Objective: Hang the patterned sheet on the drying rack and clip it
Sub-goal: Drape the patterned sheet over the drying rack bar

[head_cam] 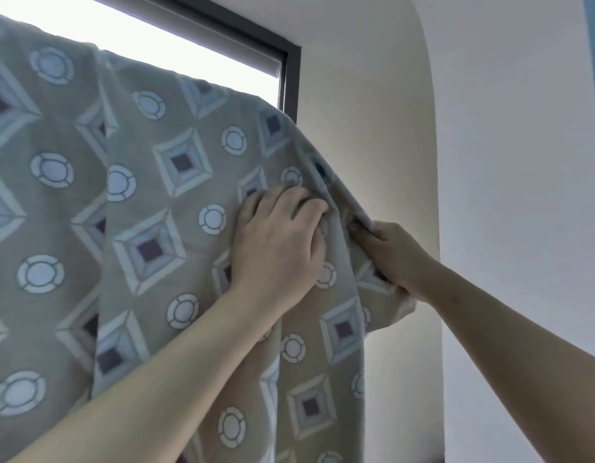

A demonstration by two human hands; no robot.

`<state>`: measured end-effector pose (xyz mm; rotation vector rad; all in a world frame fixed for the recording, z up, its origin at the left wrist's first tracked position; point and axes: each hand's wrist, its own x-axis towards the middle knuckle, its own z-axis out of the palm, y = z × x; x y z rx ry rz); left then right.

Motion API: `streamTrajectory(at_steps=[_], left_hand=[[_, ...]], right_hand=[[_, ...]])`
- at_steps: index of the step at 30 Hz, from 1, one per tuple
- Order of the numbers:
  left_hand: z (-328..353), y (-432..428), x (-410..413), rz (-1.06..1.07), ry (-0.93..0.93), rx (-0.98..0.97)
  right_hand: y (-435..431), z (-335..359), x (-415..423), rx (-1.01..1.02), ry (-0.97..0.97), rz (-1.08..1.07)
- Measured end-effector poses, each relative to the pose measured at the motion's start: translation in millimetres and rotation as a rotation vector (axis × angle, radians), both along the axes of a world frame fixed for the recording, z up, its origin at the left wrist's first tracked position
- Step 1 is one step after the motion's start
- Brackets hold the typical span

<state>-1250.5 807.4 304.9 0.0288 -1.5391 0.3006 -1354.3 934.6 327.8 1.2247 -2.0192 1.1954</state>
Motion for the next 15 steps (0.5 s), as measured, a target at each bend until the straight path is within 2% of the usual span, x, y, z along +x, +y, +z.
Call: streamTrajectory(at_steps=[4,8,13,15], left_hand=[[-0.2,11.8,-10.5,-0.086,-0.02,-0.025],[6.2,19.2,-15.6,0.016,-0.018,-0.018],[20.7,18.1,-14.3,0.113,0.02,-0.007],[28.8,17.7,-13.4,0.174,0.028,-0.002]], right_hand=[[32.2,-0.9,-30.8,0.039,-0.011,-0.169],[45.5,5.1,-45.6,0.007,-0.03,-0.262],[21.7,17.6,-18.5,-0.05,-0.035,0.055],[10.9,25.8,-5.9,-0.02,-0.005,0.118]])
